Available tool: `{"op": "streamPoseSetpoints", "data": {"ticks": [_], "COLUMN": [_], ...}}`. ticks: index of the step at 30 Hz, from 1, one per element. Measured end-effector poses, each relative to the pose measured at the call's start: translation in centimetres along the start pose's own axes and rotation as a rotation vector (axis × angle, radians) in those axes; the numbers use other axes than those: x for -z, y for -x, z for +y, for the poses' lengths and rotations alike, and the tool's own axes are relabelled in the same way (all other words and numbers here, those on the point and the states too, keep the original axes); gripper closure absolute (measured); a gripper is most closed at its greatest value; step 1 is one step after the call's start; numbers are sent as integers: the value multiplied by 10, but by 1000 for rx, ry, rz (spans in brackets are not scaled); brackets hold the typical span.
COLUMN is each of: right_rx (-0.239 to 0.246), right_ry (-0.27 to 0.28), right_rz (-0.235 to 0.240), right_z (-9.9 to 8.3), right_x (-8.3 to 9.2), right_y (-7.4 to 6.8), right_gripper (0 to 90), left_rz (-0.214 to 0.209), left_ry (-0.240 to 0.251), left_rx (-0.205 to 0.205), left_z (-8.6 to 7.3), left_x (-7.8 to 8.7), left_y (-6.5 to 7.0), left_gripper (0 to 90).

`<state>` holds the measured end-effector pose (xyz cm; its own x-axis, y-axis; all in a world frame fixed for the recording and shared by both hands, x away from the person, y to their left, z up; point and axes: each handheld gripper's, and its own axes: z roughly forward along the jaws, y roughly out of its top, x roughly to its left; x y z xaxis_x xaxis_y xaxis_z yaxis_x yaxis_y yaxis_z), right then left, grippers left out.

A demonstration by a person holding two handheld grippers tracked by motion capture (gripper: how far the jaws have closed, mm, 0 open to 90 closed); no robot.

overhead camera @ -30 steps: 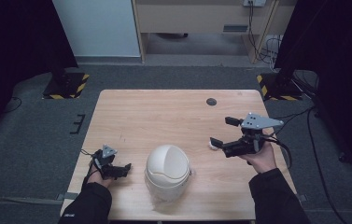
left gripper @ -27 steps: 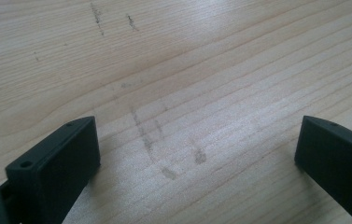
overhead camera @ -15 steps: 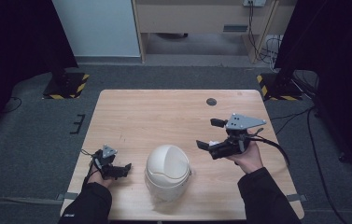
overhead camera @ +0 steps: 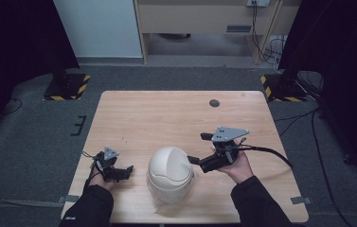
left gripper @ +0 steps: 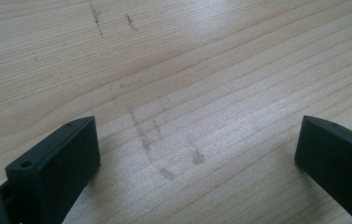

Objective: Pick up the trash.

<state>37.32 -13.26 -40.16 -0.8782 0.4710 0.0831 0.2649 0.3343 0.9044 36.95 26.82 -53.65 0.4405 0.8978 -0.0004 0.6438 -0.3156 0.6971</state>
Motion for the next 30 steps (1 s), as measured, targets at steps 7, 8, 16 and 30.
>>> {"op": "streamPoseSetpoints", "data": {"ticks": [7,8,16,30], "right_rx": [-1,0,-9,-30], "right_ry": [-43,-49,-89,-135], "right_rz": [11,11,13,19], "right_z": [-6,-7,-13,-17], "right_x": [-12,-14,-28,-44], "right_y": [-3,-3,-2,1], "right_gripper": [43,42,46,58], "left_rz": [0,0,1,1], "left_ry": [0,0,0,1], "left_rx": [0,0,0,1], "left_z": [0,0,0,0], "left_x": [0,0,0,0], "left_y": [0,0,0,1], "left_gripper": [0,0,0,0]}}
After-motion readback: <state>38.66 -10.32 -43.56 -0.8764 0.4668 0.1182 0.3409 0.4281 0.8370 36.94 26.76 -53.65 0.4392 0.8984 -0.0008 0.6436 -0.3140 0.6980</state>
